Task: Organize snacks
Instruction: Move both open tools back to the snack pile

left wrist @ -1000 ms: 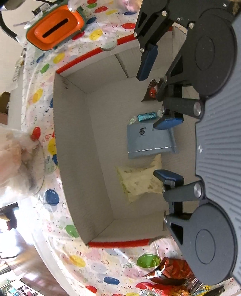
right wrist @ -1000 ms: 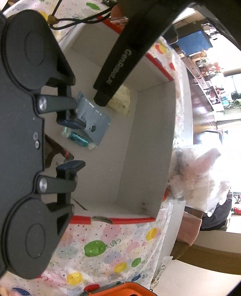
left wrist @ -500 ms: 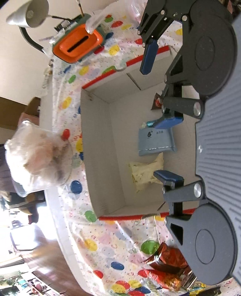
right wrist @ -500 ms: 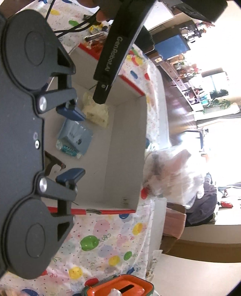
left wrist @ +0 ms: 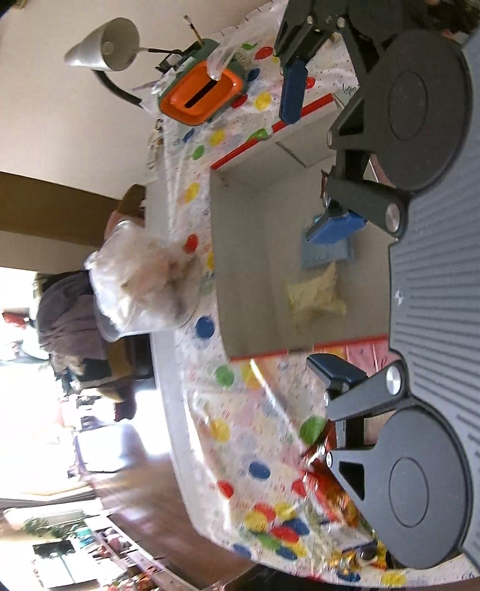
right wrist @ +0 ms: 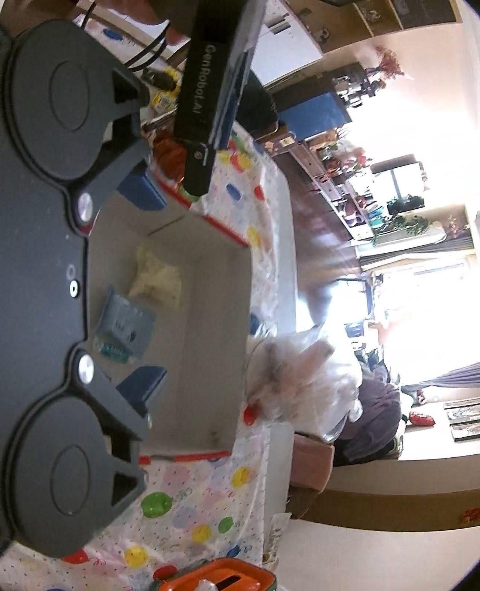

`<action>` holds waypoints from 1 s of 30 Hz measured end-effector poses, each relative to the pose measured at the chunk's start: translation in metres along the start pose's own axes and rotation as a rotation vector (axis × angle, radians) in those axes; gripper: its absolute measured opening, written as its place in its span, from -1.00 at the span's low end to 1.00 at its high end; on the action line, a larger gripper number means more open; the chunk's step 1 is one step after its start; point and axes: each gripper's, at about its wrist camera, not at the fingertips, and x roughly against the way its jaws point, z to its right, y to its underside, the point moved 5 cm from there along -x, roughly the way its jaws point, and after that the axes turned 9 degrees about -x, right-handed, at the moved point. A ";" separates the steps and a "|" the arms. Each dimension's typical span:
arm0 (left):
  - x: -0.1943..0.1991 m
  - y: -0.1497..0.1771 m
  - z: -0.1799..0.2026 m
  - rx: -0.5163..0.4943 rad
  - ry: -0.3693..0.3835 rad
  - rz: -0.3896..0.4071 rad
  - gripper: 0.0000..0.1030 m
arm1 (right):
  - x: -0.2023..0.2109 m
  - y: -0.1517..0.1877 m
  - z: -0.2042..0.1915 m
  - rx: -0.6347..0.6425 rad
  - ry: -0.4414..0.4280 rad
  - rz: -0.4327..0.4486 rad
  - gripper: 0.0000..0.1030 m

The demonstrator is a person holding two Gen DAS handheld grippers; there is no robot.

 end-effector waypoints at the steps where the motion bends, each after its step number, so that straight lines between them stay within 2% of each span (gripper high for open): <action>1: 0.005 0.003 -0.005 0.003 -0.006 0.012 0.33 | 0.001 -0.001 -0.005 0.001 -0.010 0.003 0.80; 4: 0.022 0.014 -0.019 0.007 -0.020 0.054 0.44 | 0.002 -0.003 -0.019 -0.015 -0.042 0.020 0.98; 8: 0.038 0.025 -0.037 0.014 -0.038 0.076 0.44 | 0.000 -0.003 -0.042 -0.014 -0.071 0.032 1.00; 10: 0.044 0.032 -0.048 0.027 -0.041 0.082 0.52 | -0.003 -0.004 -0.055 -0.012 -0.083 0.035 1.00; 19: 0.066 0.068 -0.113 0.070 -0.096 0.111 0.61 | -0.025 0.002 -0.108 0.010 -0.112 0.029 1.00; 23: 0.069 0.091 -0.150 0.105 -0.150 0.095 0.66 | -0.038 0.012 -0.133 0.037 -0.118 0.007 1.00; 30: 0.067 0.126 -0.211 0.158 -0.182 0.039 0.66 | -0.070 0.027 -0.170 0.062 -0.090 -0.022 1.00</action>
